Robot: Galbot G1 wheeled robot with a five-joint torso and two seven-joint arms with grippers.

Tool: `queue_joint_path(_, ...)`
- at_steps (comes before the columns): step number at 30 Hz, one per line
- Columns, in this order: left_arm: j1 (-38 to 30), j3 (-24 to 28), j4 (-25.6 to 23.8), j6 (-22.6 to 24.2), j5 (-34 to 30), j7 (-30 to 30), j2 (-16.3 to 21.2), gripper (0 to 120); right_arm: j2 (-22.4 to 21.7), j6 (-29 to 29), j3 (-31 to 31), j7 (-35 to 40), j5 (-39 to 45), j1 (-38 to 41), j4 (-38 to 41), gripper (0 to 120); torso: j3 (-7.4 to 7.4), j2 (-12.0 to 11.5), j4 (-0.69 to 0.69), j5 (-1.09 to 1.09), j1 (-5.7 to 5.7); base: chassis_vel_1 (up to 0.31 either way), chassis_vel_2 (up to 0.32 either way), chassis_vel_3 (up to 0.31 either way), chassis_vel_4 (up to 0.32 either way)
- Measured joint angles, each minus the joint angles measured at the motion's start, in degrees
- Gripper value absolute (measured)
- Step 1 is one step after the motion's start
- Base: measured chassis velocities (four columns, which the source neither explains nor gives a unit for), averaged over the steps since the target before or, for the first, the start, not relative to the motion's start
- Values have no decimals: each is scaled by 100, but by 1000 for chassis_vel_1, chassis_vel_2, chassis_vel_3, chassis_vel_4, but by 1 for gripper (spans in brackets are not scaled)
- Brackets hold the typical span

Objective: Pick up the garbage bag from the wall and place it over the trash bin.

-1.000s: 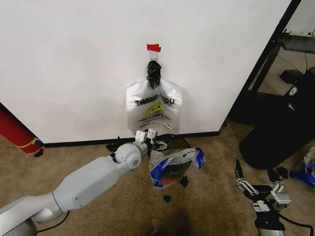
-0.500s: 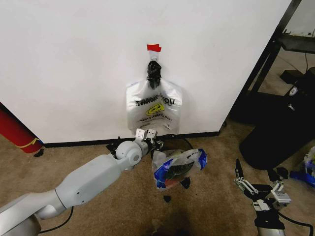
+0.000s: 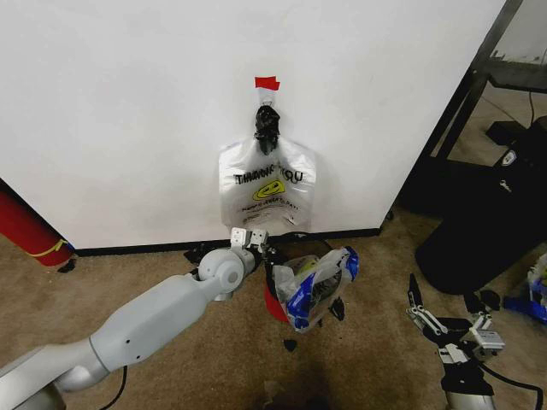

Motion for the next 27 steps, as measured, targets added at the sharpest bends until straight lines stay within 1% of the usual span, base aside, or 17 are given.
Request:
queue_joint_path(2,505,-556,-512,-222,-254,-579,33,2,-42,-89,-23,52,11,36,-10,100,0,0,-1,-1,0,0,0,0,0)
queue_joint_path(3,705,-787,-686,-311,-320,-768,37,2,-62,-128,-30,75,14,59,-16,100,-1,0,0,0,0,0,0,0,0)
queue_joint_path(4,705,-787,-686,-311,-320,-768,37,2,-62,-128,-30,75,14,59,-16,100,-1,0,0,0,0,0,0,0,0)
queue_joint_path(6,1150,-1248,-972,-508,-356,-1003,10,2,-100,-227,-48,122,18,113,-26,100,0,0,0,0,0,0,0,0,0)
queue_joint_path(7,1242,-1338,-1023,-545,-354,-1032,-4,2,-108,-256,-53,136,18,129,-26,100,0,0,0,0,0,0,0,0,0)
queue_joint_path(8,1599,-1637,-1194,-689,-326,-1159,-62,2,-137,-357,-76,176,20,170,-26,100,0,0,1,0,0,0,0,0,0)
queue_joint_path(10,1961,-1887,-1346,-876,-268,-1328,-122,2,-170,-471,-105,229,21,227,-19,100,0,0,1,-1,0,0,0,0,0)
queue_joint_path(12,2074,-1956,-1391,-943,-240,-1382,-141,2,-184,-516,-118,247,20,250,-14,100,0,0,0,-1,0,0,0,0,0)
queue_joint_path(14,2432,-2124,-1529,-1232,-70,-1562,-214,2,-228,-616,-147,277,16,303,-3,100,0,0,1,0,0,0,0,0,0)
queue_joint_path(17,2686,-2203,-1627,-1624,354,-1757,-416,2,-271,-721,-189,302,13,362,15,100,0,0,0,0,0,0,0,0,0)
queue_joint_path(18,2686,-2203,-1627,-1624,354,-1757,-416,2,-271,-721,-189,302,13,362,15,100,0,0,0,0,0,0,0,0,0)
queue_joint_path(22,2802,-2192,-1635,-1964,920,-2026,-716,2,-289,-789,-236,319,-35,403,20,100,0,1,-1,0,0,0,0,0,0)
queue_joint_path(27,2953,-2127,-1509,-2089,1331,-2174,-889,2,-318,-822,-242,324,-52,400,32,100,0,0,-1,0,0,0,0,0,0)
